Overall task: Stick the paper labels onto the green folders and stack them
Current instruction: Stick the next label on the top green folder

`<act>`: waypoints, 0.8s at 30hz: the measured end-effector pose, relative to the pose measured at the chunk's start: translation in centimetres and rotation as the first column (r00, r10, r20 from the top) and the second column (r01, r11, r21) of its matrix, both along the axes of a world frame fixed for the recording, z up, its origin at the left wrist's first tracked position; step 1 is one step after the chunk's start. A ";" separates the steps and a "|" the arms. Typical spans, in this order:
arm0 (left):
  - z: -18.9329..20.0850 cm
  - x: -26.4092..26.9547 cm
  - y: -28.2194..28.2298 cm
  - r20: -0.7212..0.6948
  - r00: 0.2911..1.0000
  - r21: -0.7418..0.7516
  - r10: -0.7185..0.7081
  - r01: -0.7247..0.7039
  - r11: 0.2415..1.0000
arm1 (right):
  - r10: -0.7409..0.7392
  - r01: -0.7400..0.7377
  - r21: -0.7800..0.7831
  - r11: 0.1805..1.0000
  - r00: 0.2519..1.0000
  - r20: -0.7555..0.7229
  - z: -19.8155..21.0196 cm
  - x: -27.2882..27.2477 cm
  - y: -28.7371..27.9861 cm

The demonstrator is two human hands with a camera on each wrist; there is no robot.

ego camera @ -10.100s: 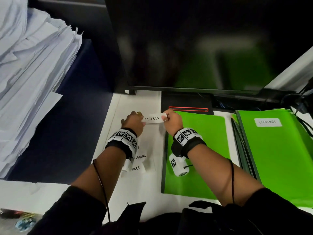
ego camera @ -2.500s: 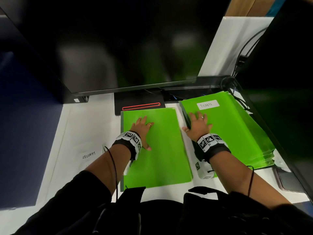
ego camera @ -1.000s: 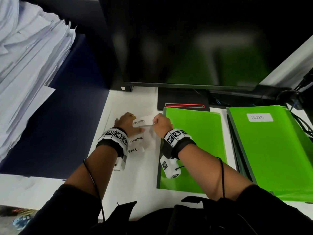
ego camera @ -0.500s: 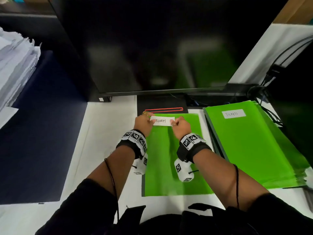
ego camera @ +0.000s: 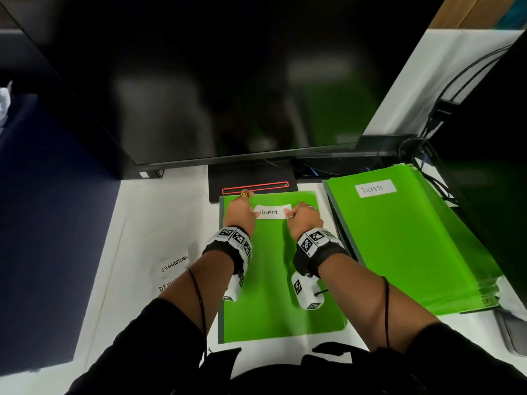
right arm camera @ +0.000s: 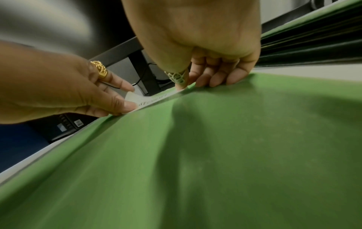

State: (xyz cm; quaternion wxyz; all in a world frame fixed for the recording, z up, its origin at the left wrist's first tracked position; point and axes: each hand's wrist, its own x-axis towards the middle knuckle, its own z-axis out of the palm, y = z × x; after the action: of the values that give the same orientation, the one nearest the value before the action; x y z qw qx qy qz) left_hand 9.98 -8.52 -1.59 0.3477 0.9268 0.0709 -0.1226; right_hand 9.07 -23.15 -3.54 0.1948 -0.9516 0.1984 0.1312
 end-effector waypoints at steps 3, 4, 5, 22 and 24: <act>-0.3 0.0 0.1 -0.014 1.000 0.022 0.023 -0.023 1.000 | 0.001 -0.002 -0.039 0.999 1.000 -0.011 -0.4 0.1 0.2; -0.3 0.0 0.2 -0.018 0.999 0.014 0.034 -0.034 0.999 | 0.004 -0.005 -0.045 0.999 1.000 -0.014 -0.5 0.1 0.2; -0.4 0.0 0.2 -0.023 0.999 0.005 0.047 -0.047 0.999 | 0.011 -0.011 -0.054 0.998 1.000 -0.016 -0.5 0.1 0.2; -1.3 1.9 0.9 -0.152 0.983 -0.051 0.104 -0.113 0.992 | 0.034 -0.036 -0.051 0.998 0.998 -0.047 -1.1 0.2 0.1; -1.4 2.1 1.0 -0.163 0.980 -0.037 0.117 -0.125 0.991 | 0.025 -0.027 -0.045 0.999 0.998 -0.050 -1.2 0.2 0.2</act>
State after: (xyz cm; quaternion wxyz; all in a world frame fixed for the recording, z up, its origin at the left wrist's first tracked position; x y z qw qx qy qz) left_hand 12.09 -7.57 -3.00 0.3695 0.8994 0.1520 -0.1773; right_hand 9.30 -22.97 -4.70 0.1664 -0.9548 0.1937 0.1524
